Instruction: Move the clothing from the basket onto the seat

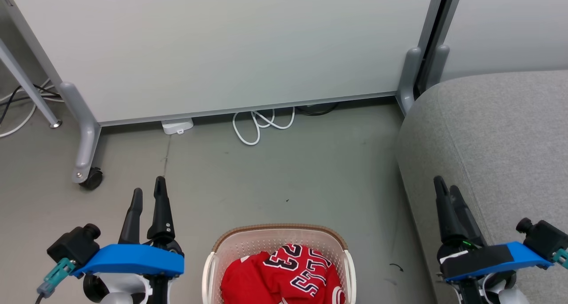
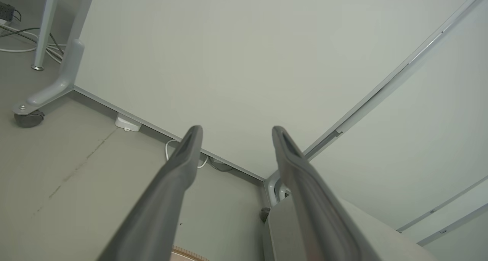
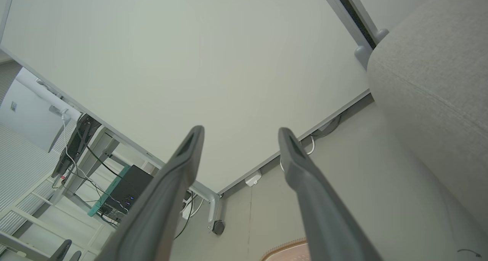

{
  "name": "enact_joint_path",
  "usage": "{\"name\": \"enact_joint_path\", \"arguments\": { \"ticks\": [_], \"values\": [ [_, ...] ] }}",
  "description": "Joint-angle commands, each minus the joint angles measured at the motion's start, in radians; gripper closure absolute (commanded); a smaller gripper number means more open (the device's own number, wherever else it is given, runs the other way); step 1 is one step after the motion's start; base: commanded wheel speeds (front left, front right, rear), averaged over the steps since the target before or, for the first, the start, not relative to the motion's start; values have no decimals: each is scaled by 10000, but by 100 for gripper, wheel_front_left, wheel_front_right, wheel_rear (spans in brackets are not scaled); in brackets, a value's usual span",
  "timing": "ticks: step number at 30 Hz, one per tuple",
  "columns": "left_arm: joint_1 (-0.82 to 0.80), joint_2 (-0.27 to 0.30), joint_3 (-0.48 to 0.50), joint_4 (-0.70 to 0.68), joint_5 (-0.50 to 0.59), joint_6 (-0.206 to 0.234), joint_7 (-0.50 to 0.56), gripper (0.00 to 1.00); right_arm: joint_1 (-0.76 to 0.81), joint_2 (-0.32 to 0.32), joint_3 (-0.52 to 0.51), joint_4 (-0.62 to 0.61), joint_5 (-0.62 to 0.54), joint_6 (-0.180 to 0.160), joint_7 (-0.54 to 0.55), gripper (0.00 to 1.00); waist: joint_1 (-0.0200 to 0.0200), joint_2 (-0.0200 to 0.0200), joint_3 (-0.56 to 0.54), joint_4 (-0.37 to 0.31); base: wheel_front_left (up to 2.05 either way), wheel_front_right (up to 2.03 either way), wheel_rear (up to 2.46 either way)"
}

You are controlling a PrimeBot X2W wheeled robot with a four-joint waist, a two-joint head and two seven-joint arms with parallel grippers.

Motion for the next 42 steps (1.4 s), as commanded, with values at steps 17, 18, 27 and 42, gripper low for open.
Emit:
{"name": "enact_joint_path", "arguments": {
  "ticks": [17, 18, 27, 42],
  "values": [
    [-466, 155, -646, 235, 2669, 150, -543, 0, -351, -85, 291, 41, -2442, 27, -536, 0, -1, 0, 94, 45, 0, 0, 0],
    [-480, 159, -677, 245, 2781, 162, -571, 0, -357, -85, 277, 51, -2558, 27, -569, 0, -1, 0, 104, 51, 0, 0, 0],
    [-581, 242, -939, 404, 3714, 221, -797, 0, -415, -93, 303, 97, -3524, 30, -796, 0, -1, 0, 192, 102, 0, 0, 0],
    [-714, 313, -1278, 475, 5062, 346, -1127, 0, -486, -103, 453, 56, -4852, 33, -1133, 0, -1, 0, 332, 180, 0, 0, 0]
  ]
}}
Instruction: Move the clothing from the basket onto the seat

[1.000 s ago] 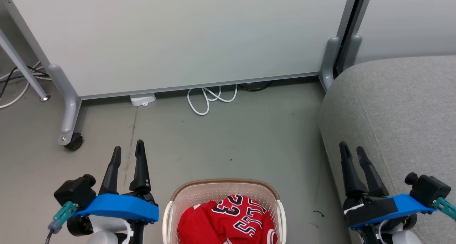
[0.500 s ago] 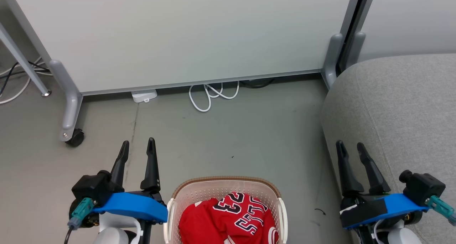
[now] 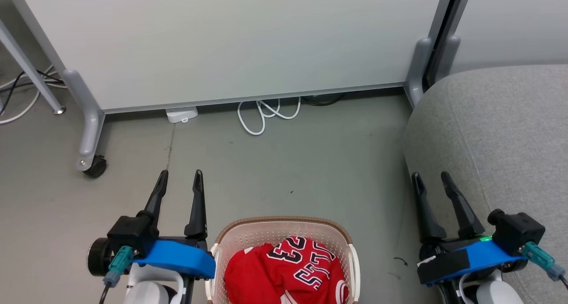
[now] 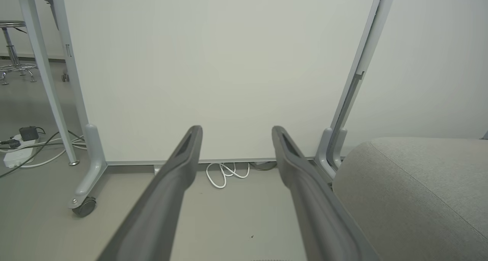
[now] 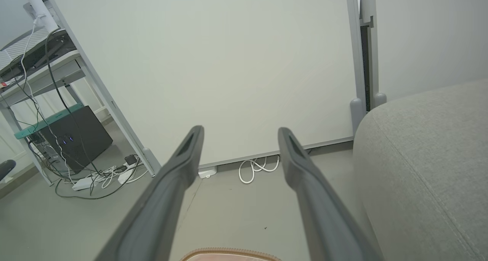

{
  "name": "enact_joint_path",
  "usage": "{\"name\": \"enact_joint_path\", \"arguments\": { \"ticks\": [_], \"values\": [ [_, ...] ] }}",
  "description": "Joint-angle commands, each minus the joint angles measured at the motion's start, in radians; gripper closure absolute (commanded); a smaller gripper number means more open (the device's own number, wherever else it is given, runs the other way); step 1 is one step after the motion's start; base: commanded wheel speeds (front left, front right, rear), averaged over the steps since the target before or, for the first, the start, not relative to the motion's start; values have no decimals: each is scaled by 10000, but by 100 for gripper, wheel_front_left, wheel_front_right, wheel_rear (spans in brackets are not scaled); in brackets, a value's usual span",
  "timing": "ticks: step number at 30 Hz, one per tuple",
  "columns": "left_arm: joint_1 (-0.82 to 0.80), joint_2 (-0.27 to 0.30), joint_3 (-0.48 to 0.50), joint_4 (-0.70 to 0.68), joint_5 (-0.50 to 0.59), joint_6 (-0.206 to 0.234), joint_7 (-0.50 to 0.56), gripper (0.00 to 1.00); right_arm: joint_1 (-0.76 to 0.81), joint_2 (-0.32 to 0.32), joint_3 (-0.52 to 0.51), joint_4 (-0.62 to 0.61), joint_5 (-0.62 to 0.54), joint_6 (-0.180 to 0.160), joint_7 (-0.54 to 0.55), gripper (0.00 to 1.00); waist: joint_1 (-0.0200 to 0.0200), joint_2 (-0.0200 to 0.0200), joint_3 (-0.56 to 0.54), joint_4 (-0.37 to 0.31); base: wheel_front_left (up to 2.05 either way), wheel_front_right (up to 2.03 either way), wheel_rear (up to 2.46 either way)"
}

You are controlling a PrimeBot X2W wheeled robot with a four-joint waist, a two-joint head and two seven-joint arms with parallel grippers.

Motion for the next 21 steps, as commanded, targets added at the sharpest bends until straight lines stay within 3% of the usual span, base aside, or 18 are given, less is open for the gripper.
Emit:
{"name": "enact_joint_path", "arguments": {
  "ticks": [1, 21],
  "values": [
    [-245, 69, -33, -22, 243, 61, -98, 0, -175, -68, 40, -73, -213, 21, -112, 0, 0, 0, 11, 6, 0, 0, 0],
    [-341, 81, -309, 90, 1725, 155, -469, 0, -233, -80, 152, -22, -1780, 25, -480, 0, -1, 0, 129, 63, 0, 0, 0]
  ]
}}
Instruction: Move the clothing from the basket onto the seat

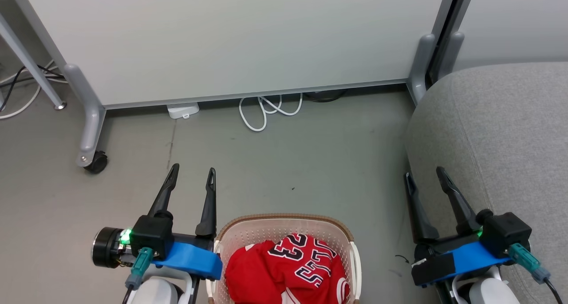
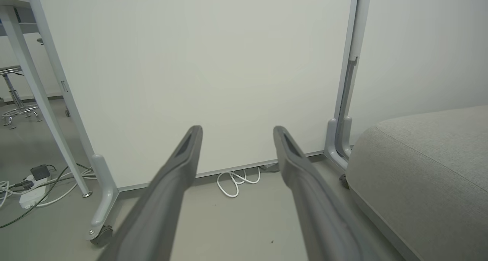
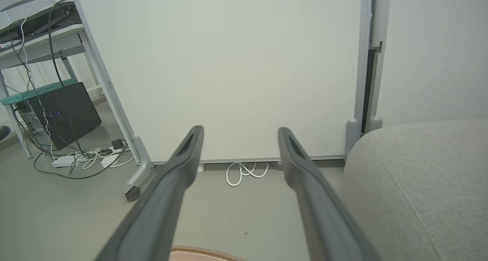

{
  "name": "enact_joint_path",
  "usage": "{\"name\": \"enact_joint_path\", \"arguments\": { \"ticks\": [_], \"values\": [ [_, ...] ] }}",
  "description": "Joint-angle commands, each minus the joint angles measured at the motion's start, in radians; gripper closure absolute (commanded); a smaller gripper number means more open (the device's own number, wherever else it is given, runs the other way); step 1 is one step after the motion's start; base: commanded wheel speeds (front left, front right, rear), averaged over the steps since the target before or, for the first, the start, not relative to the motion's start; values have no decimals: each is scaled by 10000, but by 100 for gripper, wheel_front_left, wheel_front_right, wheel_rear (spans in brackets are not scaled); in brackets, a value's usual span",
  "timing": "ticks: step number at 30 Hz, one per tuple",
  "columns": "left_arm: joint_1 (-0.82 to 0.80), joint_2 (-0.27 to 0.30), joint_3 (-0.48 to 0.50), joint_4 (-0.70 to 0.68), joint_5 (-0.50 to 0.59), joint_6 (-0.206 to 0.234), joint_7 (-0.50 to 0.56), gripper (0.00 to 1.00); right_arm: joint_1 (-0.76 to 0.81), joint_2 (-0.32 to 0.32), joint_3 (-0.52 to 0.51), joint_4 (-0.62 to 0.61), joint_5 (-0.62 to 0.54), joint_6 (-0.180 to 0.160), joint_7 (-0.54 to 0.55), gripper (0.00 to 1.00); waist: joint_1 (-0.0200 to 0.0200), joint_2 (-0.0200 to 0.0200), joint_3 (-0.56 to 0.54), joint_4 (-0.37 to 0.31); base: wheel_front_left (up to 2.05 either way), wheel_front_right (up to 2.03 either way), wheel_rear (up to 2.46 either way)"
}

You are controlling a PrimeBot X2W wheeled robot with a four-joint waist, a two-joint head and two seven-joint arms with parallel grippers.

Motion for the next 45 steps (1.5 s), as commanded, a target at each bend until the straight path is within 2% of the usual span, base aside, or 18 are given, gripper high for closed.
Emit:
{"name": "enact_joint_path", "arguments": {
  "ticks": [1, 8, 45],
  "values": [
    [-165, 48, -21, -6, 195, 11, -71, 0, -151, -65, 11, -8, -241, 23, -75, 0, 0, 0, 14, 8, 0, 0, 0],
    [-174, 25, -64, 13, 631, -2, -203, 0, -171, -69, -67, 43, -686, 24, -199, 0, 0, 0, 43, 29, 0, 0, 0],
    [-269, -96, 64, 117, 545, -227, -192, 0, -226, -67, -296, 310, -506, 22, -186, 0, 0, 0, 204, -24, 0, 0, 0]
  ]
}}
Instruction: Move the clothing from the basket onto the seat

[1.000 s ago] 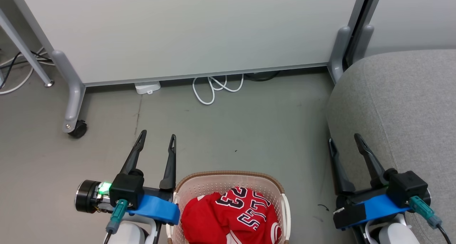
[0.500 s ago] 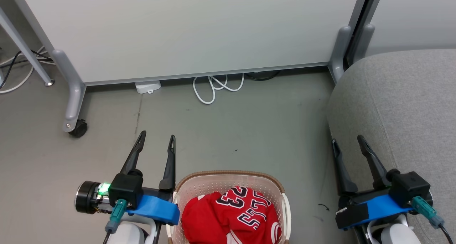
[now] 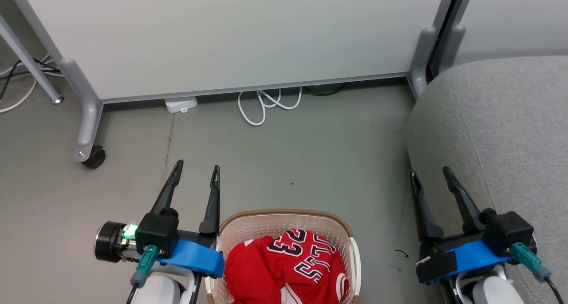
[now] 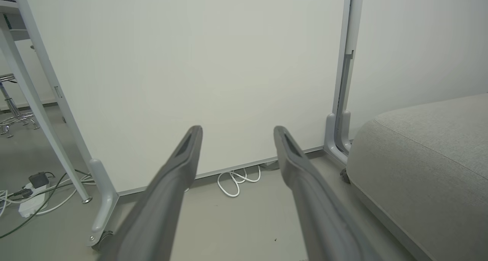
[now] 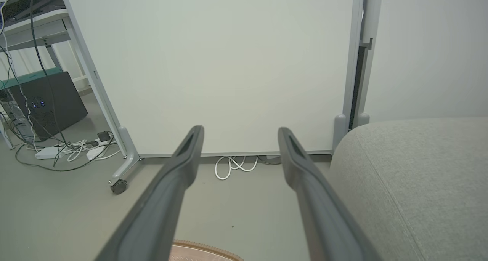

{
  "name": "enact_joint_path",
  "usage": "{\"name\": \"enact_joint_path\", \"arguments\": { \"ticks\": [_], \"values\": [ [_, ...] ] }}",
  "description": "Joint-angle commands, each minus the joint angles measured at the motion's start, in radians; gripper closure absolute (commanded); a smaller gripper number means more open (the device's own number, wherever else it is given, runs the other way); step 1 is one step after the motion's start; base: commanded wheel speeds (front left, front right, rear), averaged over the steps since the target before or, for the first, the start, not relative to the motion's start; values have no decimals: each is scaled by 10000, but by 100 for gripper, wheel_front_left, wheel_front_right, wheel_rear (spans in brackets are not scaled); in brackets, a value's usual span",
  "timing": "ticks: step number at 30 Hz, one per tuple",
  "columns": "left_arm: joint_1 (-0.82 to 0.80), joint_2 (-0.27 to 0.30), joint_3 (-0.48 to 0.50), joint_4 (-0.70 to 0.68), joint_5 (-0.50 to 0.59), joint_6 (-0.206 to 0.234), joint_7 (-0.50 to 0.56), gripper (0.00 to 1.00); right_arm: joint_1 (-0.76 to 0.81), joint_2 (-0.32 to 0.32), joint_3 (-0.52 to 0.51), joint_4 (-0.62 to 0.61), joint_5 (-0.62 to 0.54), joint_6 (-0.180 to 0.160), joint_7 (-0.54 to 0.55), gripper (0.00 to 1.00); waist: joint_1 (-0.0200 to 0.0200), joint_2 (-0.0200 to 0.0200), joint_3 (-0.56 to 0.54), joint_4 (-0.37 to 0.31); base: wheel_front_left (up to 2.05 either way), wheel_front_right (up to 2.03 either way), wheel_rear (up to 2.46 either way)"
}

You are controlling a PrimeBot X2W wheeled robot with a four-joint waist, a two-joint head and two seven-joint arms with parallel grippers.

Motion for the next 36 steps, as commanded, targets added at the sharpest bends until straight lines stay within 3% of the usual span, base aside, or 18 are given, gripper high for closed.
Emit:
{"name": "enact_joint_path", "arguments": {
  "ticks": [1, 18, 36],
  "values": [
    [-176, 6, -21, 26, 27, -74, -49, 0, -143, -59, 1, -27, -43, 18, -38, 0, 1, 0, 54, -24, 0, 0, 0],
    [-2286, 546, -1150, 1702, 251, -701, -41, 0, -1512, -55, 207, -449, -383, 12, -37, 0, 1, 0, 2171, -746, 0, 0, 0],
    [-4674, 1000, -4095, 4794, -516, -758, -39, 0, -2821, -52, 485, -949, -826, 12, -37, 0, 1, 0, 4616, -1482, 0, 0, 0]
  ]
}}
